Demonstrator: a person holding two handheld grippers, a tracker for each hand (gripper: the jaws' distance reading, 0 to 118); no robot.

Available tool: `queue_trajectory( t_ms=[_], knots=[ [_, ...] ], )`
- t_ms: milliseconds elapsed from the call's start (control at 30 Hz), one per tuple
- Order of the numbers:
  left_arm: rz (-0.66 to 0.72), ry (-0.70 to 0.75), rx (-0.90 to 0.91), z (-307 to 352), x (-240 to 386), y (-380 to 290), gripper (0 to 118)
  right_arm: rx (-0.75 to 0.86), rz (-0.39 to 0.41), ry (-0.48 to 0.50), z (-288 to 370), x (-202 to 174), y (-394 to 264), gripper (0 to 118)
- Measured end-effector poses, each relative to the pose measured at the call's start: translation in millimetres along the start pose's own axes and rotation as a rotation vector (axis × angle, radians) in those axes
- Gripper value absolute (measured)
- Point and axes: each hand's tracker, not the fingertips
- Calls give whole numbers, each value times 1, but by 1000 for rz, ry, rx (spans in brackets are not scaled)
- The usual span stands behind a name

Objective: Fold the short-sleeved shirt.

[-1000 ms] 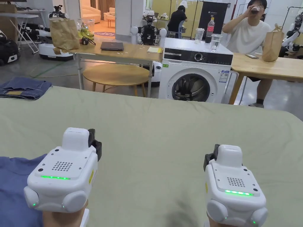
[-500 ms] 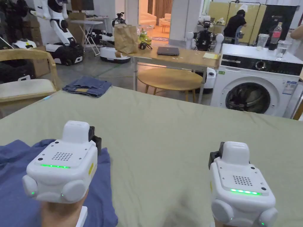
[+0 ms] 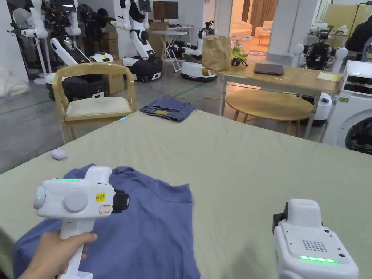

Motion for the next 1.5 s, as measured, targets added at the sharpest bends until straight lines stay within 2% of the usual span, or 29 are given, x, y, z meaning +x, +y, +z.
queue_trajectory(
  t_ms=[33,67,400,567,633,667,733,800,867,967,1100,1233,1500],
  knots=[
    [2,-5,-21,-7,-2,1,69,-5,1,0,0,1,-2,0],
    [3,-4,-58,-15,-3,2,79,-13,5,-1,0,2,-3,0],
    [87,-129,-194,-86,36,5,79,-66,26,-38,-6,20,-16,0],
    [74,-45,-344,-140,57,-8,79,-85,42,-54,-7,27,-22,0],
    [-40,19,-330,-148,69,-20,79,-94,50,-58,-8,29,-24,0],
    [-97,41,-294,-144,77,-21,77,-97,52,-60,-9,31,-25,0],
    [-146,76,-277,-141,91,-22,64,-102,52,-66,-8,33,-26,0],
    [-137,63,-265,-134,95,-25,36,-106,44,-69,-9,35,-27,0],
    [-134,72,-257,-134,92,-25,0,-110,42,-67,-9,36,-28,0],
    [-51,25,-243,-129,76,-24,0,-113,42,-69,-8,38,-30,0],
    [-132,10,-138,-106,77,-20,0,-105,38,-73,-5,44,-29,0],
    [-22,-44,-54,-81,68,-6,0,-91,23,-88,0,55,-27,0],
    [-42,-128,163,-3,93,48,0,-66,0,-127,13,80,-21,0]
  ],
)
